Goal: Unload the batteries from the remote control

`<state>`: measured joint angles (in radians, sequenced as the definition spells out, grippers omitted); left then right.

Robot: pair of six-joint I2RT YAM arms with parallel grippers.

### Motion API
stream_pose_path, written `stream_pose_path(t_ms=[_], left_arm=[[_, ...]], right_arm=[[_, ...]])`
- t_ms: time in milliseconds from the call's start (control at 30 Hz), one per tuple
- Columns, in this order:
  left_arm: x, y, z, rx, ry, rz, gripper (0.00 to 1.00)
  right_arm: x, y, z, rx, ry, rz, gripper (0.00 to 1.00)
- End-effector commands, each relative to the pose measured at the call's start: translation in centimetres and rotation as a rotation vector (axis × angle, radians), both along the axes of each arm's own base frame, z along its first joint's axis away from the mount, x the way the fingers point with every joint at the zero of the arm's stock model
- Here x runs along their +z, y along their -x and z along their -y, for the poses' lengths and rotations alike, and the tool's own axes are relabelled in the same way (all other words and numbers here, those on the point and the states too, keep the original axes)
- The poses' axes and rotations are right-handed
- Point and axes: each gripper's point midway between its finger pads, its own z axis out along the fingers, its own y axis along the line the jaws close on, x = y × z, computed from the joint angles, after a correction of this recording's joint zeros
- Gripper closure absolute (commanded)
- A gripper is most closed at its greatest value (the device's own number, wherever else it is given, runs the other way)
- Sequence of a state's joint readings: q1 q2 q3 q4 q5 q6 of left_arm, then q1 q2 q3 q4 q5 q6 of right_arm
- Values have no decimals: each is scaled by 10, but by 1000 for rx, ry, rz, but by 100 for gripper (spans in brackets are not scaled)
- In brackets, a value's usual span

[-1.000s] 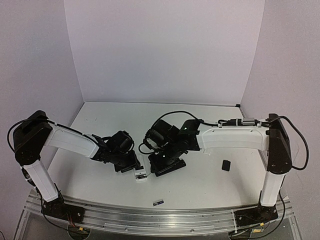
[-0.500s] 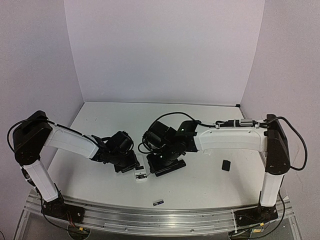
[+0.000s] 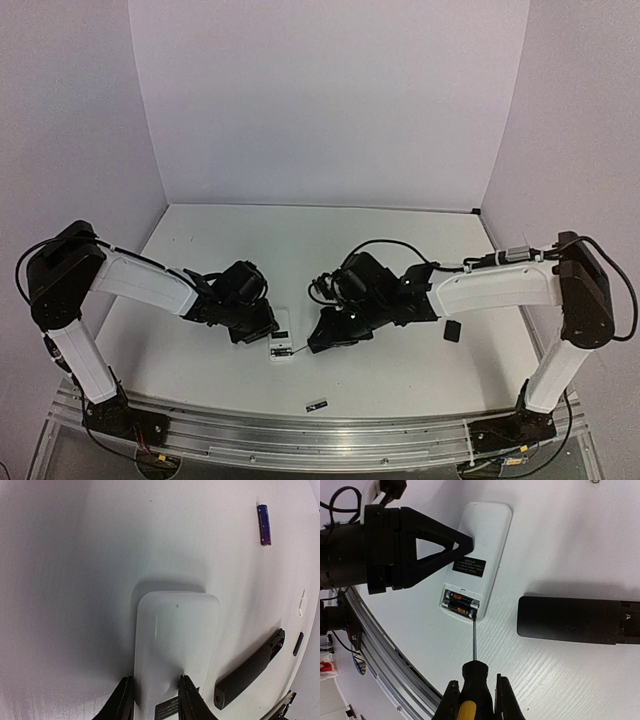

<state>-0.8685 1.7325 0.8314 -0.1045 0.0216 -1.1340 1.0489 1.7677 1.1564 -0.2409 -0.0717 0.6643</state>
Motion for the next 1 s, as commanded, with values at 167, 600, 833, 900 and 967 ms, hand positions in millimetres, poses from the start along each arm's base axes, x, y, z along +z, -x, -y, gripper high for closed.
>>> stream_pose_path(t_ms=[167, 600, 833, 900, 967], left_arm=[[-76, 66, -57, -33, -259, -279, 82], [-87, 78, -64, -40, -306, -353, 91], [-87, 77, -63, -45, -320, -358, 91], [-86, 77, -63, -45, -317, -358, 91], [-86, 76, -63, -43, -319, -354, 91]], right_arm=[[-24, -14, 4, -83, -162, 40, 100], [36, -20, -21, -47, -486, 172, 100], [51, -18, -41, 9, -560, 154, 100], [49, -16, -46, 26, -566, 130, 100], [47, -14, -47, 33, -564, 119, 100]])
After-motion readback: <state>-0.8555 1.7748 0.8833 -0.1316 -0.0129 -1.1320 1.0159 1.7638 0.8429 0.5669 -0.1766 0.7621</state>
